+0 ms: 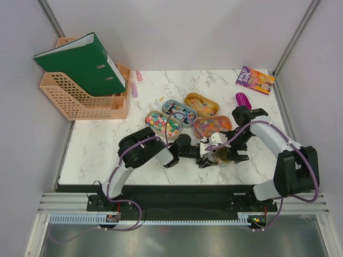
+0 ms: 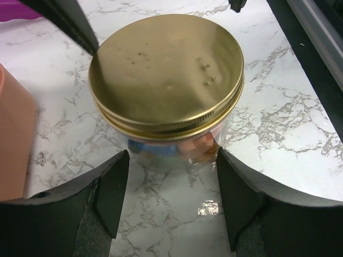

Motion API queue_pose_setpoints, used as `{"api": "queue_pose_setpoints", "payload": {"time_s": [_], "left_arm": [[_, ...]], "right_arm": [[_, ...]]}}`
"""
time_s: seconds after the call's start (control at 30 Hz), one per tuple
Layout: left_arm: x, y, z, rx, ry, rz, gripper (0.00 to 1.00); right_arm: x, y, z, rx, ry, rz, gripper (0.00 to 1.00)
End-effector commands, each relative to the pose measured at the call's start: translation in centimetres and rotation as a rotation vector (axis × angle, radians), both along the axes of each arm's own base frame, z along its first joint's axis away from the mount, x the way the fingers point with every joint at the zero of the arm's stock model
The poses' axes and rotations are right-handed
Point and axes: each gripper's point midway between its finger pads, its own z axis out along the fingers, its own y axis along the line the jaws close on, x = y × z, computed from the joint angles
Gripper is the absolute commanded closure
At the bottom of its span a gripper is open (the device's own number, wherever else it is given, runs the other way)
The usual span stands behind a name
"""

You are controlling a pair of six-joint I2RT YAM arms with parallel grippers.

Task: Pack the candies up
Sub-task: Screw the bottle lid onto the packing bottle.

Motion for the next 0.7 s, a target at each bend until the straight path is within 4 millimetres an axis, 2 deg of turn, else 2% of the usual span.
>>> {"api": "queue_pose_setpoints", "payload": {"time_s": [0.0, 0.07, 0.1, 0.13, 0.17, 0.2, 0.23, 0.27, 0.43, 0.5, 0.67], "left_arm": [[-2.0, 7.2, -12.5, 0.415, 0.202, 0.081, 0.98], [-2.2, 7.3, -12.7, 0.427, 0.21, 0.07, 0.94], [-2.4, 7.4, -12.9, 0.434, 0.216, 0.063, 0.85], [-2.6, 7.4, -13.0, 0.443, 0.227, 0.052, 0.62], [-3.3, 7.4, -13.0, 0.444, 0.243, 0.02, 0.46], [-3.6, 7.4, -12.9, 0.441, 0.24, 0.001, 0.37], [-4.1, 7.3, -12.9, 0.438, 0.225, -0.022, 0.14], [-4.6, 7.4, -13.0, 0.442, 0.219, -0.04, 0.0], [-6.2, 6.8, -13.5, 0.436, 0.224, -0.102, 0.0], [-6.1, 6.0, -13.4, 0.425, 0.211, -0.106, 0.0], [-7.4, 4.8, -13.8, 0.43, 0.205, -0.133, 0.0]], "right_arm": [[-4.8, -1.2, -0.3, -0.05, 0.146, -0.031, 0.02], [-5.2, -1.4, -0.5, -0.057, 0.143, -0.049, 0.02], [-4.8, -1.2, -0.7, -0.053, 0.124, -0.062, 0.02], [-4.6, -1.0, -0.7, -0.04, 0.114, -0.072, 0.02], [-4.3, -0.9, -0.8, -0.038, 0.108, -0.08, 0.02], [-3.6, -0.6, -0.8, -0.031, 0.086, -0.106, 0.02], [-3.3, -0.6, -1.0, -0.032, 0.087, -0.113, 0.02], [-2.9, -0.6, -1.0, -0.038, 0.079, -0.123, 0.02], [-1.4, -1.1, -1.2, -0.075, 0.04, -0.165, 0.02], [-0.9, -1.3, -1.2, -0.072, 0.016, -0.175, 0.02], [0.3, -1.3, -1.2, -0.067, -0.024, -0.247, 0.02]]}}
